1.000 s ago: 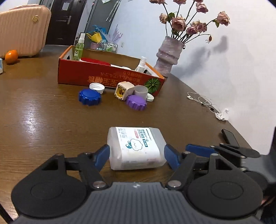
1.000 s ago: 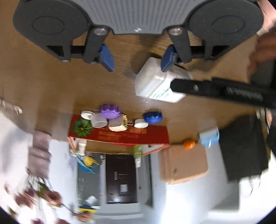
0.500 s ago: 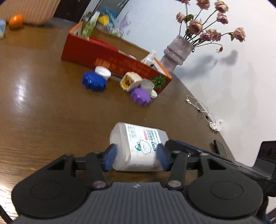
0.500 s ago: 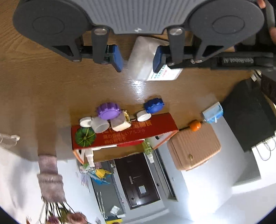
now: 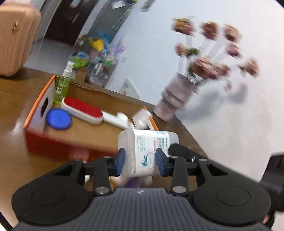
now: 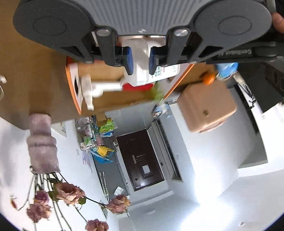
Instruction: Organize rigid objects
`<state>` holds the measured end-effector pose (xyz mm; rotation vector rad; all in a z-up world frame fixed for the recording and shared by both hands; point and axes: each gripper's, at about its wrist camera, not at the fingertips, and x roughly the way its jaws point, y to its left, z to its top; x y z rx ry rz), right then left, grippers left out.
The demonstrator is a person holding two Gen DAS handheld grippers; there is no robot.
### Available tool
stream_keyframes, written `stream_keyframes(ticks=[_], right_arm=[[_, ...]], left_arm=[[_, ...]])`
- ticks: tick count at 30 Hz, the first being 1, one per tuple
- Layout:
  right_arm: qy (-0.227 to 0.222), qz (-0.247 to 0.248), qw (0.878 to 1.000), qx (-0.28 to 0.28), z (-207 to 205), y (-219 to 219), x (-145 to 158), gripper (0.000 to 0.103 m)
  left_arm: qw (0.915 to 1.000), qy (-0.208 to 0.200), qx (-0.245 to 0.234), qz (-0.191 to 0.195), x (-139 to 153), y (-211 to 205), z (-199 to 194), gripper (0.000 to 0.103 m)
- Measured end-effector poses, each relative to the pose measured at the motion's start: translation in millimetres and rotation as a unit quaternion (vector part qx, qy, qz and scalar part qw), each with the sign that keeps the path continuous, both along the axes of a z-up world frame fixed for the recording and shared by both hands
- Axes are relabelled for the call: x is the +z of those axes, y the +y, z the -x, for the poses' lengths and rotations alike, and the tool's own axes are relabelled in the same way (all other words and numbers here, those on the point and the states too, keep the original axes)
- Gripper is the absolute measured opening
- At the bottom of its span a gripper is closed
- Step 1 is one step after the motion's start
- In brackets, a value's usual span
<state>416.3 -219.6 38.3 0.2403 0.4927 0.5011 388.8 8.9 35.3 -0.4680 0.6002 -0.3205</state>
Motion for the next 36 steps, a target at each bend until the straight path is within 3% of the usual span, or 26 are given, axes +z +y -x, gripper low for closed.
stream_keyframes(ticks=[4,8,10,14,17,23,27,29,32,34,36], right_arm=[[0.048,-0.002,0.999,-0.023,-91.6,5.7,-14.7,0.018],[0.106,0.007,0.993,-0.043,-156.5,12.3,-47.0,0.016],[0.121,0.018,0.992,-0.042,-171.9,18.0,-61.1,0.016],[0.119,0.049,0.99,-0.06,-180.5,28.4,-73.9,0.019],[0.093,0.054,0.992,-0.059,-165.9,24.2,-58.7,0.02],[0.031,0.09,0.994,-0.048,-111.3,6.3,8.0,0.02],[-0.01,0.106,0.993,-0.057,-57.4,-16.8,52.1,0.022],[-0.025,0.111,0.991,-0.069,-26.4,-33.3,68.1,0.022],[-0.032,0.117,0.99,-0.07,12.4,-51.0,78.9,0.032],[-0.041,0.131,0.988,-0.067,43.3,-54.7,80.3,0.046],[-0.059,0.153,0.985,-0.059,78.0,-53.8,77.9,0.048]], left_arm=[[0.999,0.039,0.009,0.021,-7.4,7.5,-94.8,0.036],[0.9932,0.114,0.012,0.017,-43.5,4.5,-174.1,0.035],[0.9892,0.145,0.022,0.005,-57.6,2.7,-196.4,0.035],[0.9894,0.143,0.023,-0.005,-64.1,-2.0,-206.8,0.036],[0.9922,0.12,0.013,-0.033,-51.8,-2.4,-193.9,0.036],[0.9914,0.079,0.027,-0.1,1.1,10.5,-139.1,0.041],[0.9882,0.041,0.036,-0.143,41.7,25.7,-76.9,0.061],[0.9866,0.033,0.048,-0.152,56.2,38.2,-40.8,0.064],[0.9801,0.014,0.07,-0.185,68.3,51.3,17.4,0.073],[0.9724,-0.002,0.087,-0.216,71.1,56.6,55.3,0.079],[0.9642,-0.021,0.1,-0.244,70.0,58.6,95.3,0.082]])
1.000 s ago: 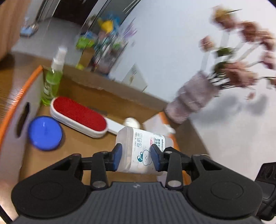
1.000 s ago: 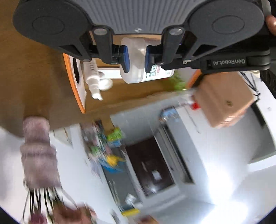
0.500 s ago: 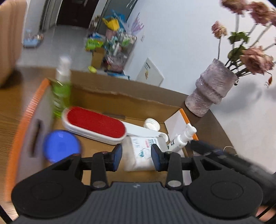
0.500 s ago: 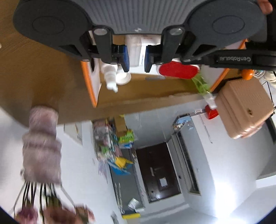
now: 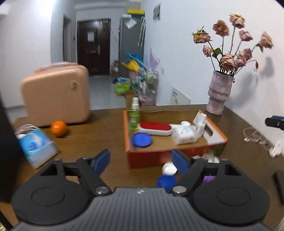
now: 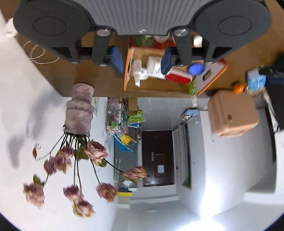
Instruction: Organize rigid objects
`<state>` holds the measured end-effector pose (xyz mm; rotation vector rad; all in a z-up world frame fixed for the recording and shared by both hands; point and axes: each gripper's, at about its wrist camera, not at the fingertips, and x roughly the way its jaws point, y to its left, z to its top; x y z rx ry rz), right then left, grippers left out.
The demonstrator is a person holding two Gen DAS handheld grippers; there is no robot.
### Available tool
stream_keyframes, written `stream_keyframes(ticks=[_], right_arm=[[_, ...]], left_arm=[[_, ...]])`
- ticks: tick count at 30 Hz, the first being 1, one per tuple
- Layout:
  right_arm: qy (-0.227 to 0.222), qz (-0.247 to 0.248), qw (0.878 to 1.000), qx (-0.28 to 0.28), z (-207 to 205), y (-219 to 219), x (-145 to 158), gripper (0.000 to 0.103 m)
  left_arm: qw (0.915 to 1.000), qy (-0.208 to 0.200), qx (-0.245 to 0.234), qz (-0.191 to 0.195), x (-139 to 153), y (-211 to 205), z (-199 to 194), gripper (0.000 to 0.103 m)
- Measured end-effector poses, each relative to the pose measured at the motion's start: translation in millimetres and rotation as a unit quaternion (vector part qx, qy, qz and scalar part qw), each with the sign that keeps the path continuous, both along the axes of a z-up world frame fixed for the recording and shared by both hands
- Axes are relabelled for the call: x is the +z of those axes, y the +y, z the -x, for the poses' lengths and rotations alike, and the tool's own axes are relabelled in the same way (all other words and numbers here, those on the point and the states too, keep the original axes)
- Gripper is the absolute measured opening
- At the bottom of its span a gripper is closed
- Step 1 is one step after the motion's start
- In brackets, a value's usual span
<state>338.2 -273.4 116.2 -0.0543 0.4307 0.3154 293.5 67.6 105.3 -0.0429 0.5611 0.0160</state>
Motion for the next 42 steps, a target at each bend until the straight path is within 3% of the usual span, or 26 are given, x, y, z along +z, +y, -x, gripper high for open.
stream_keyframes(ticks=[4,9,14,18,20,23,30,35,42], right_arm=[[-0.03,0.007,0.999,0.017,70.2,4.9,-14.1,0.065],[-0.057,-0.002,0.998,0.035,155.3,19.3,-49.7,0.068],[-0.035,-0.038,0.997,0.055,214.6,36.0,-86.0,0.068],[-0.044,-0.012,0.997,0.066,236.1,47.4,-89.1,0.071],[-0.053,-0.01,0.996,0.064,237.6,48.0,-88.0,0.072],[-0.049,-0.023,0.997,0.048,229.7,45.7,-89.3,0.072],[-0.006,-0.026,0.999,0.03,188.7,37.3,-110.0,0.072],[0.031,-0.006,0.999,0.025,139.0,42.7,-126.8,0.072],[0.058,0.015,0.998,0.034,47.3,63.1,-139.2,0.071]], left_arm=[[0.9989,-0.042,0.005,-0.02,-9.2,1.3,76.2,0.096],[0.9901,-0.113,0.063,-0.053,-40.7,-10.2,166.1,0.101],[0.9928,-0.104,0.058,-0.015,-72.3,-21.8,233.7,0.102],[0.9947,-0.098,0.014,-0.029,-81.7,-34.1,255.0,0.103],[0.9947,-0.094,0.014,-0.04,-81.5,-38.2,252.4,0.103],[0.9953,-0.093,0.008,-0.025,-82.2,-39.4,246.3,0.103],[0.9989,-0.039,-0.012,-0.022,-102.7,-46.2,207.5,0.103],[0.9993,-0.016,-0.021,-0.025,-110.3,-49.7,151.4,0.103],[0.9991,0.017,-0.036,-0.012,-119.1,-49.9,39.0,0.102]])
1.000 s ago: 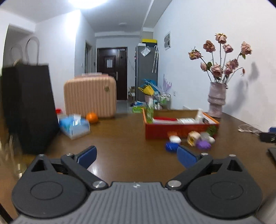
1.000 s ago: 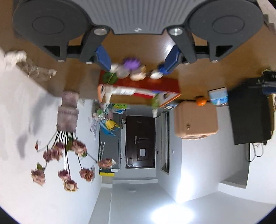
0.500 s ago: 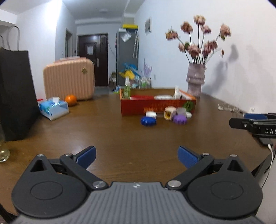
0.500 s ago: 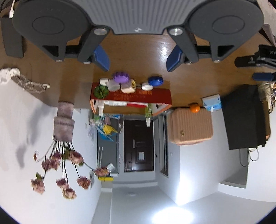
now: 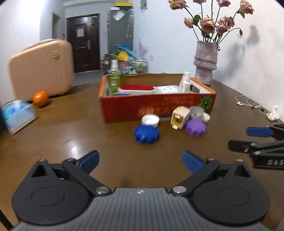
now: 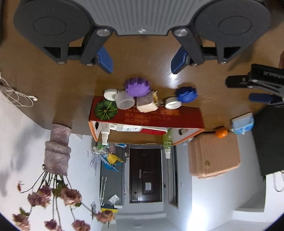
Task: Organize rigid objects
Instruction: 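Grasp the blue gear cap with the left tool while the right tool grasps the purple gear cap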
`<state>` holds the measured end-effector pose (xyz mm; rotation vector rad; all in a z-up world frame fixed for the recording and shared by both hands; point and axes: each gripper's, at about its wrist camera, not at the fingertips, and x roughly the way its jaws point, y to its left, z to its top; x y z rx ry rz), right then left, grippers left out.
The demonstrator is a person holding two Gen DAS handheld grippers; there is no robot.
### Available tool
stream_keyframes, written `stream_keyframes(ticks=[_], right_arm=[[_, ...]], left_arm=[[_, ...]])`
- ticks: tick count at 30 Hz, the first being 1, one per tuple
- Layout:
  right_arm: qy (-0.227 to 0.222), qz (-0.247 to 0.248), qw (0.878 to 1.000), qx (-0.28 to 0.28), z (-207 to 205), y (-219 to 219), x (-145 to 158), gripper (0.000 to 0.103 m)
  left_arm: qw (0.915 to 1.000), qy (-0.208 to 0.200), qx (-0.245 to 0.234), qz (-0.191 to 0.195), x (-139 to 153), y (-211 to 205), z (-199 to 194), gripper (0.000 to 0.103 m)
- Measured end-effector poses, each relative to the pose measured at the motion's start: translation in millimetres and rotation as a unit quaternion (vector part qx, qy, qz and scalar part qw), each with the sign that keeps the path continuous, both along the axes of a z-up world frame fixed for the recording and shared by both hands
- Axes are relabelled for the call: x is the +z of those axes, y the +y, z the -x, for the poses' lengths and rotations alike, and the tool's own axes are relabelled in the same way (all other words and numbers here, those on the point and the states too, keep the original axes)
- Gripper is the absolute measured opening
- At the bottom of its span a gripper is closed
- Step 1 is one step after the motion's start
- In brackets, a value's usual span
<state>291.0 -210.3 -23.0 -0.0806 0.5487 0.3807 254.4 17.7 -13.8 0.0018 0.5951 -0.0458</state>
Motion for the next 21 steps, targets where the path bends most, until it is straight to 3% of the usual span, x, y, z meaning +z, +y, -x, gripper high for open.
stream_keyframes(ticks=[5,9,11,16,21], right_arm=[[0.024,0.0,1.0,0.003,-61.3,13.1,-17.2,0.069],[0.053,-0.009,0.999,0.004,-93.6,20.5,-28.1,0.066],[0.057,0.0,0.998,0.008,-103.6,24.6,-33.2,0.063],[0.067,-0.003,0.998,0.016,-114.7,26.5,-42.3,0.051],[0.064,-0.003,0.998,0.017,-107.9,25.6,-38.2,0.051]], left_arm=[[0.9995,0.027,-0.003,-0.013,-17.1,-8.7,-73.4,0.091],[0.9991,0.033,-0.015,-0.022,-32.8,-14.8,-106.4,0.083],[0.9989,0.037,-0.024,-0.015,-38.1,-15.6,-116.0,0.079],[0.9988,0.044,-0.02,-0.006,-46.3,-14.8,-127.1,0.055],[0.9986,0.042,-0.024,-0.021,-40.5,-19.2,-118.4,0.055]])
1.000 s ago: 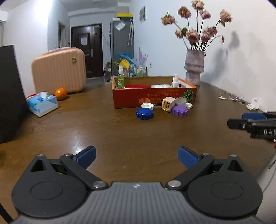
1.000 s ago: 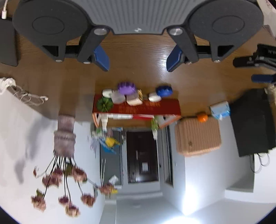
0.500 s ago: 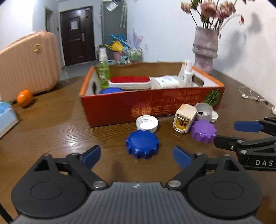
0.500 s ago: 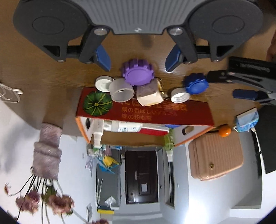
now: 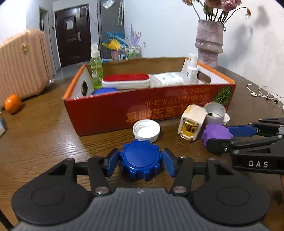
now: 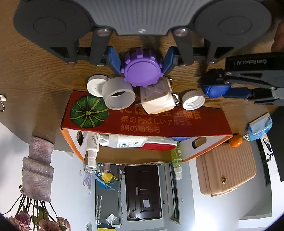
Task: Organize rigid objects
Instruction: 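Grasp the blue gear cap with the left tool while the right tool grasps the purple gear cap, then lower both caps into the box and open both tools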
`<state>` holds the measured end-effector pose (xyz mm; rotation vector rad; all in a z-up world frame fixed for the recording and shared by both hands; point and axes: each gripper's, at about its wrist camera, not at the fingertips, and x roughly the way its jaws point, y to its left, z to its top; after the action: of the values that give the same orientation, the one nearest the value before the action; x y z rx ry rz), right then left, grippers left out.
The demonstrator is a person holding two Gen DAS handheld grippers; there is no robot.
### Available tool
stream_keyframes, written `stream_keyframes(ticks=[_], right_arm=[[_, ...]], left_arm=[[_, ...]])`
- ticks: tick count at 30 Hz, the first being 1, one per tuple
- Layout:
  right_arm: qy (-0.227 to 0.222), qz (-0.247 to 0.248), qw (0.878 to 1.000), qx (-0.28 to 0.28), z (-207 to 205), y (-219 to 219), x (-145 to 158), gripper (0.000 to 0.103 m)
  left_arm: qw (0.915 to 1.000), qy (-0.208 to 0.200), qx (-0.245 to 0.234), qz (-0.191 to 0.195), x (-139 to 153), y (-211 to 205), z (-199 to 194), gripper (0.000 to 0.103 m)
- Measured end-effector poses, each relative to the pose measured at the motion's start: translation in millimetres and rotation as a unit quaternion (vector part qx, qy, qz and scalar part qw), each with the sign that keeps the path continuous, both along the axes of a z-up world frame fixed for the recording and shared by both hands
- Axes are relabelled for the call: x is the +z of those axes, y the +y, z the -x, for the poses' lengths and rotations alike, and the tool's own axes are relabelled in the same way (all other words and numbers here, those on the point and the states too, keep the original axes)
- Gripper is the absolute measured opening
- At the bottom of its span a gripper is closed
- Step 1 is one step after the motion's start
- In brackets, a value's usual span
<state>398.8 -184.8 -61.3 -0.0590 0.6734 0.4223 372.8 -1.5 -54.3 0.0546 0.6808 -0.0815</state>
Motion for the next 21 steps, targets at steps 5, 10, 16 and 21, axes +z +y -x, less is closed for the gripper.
stream_keyframes(ticks=[5,10,16,21], right_arm=[[-0.003,-0.009,1.0,0.008,42.0,-5.6,9.5,0.051],[-0.002,-0.015,1.0,0.022,96.3,-10.2,15.8,0.051],[-0.036,-0.021,0.999,0.031,142.0,-10.7,38.5,0.051],[-0.054,-0.013,0.998,0.027,160.9,-12.2,50.0,0.051]], left_arm=[[0.9995,-0.027,-0.003,0.014,22.7,-4.4,45.3,0.055],[0.9987,-0.042,-0.012,0.028,39.7,-6.2,107.8,0.055],[0.997,-0.07,-0.01,0.033,63.2,-5.9,157.2,0.055],[0.9949,-0.093,-0.01,0.039,77.4,-4.8,180.0,0.055]])
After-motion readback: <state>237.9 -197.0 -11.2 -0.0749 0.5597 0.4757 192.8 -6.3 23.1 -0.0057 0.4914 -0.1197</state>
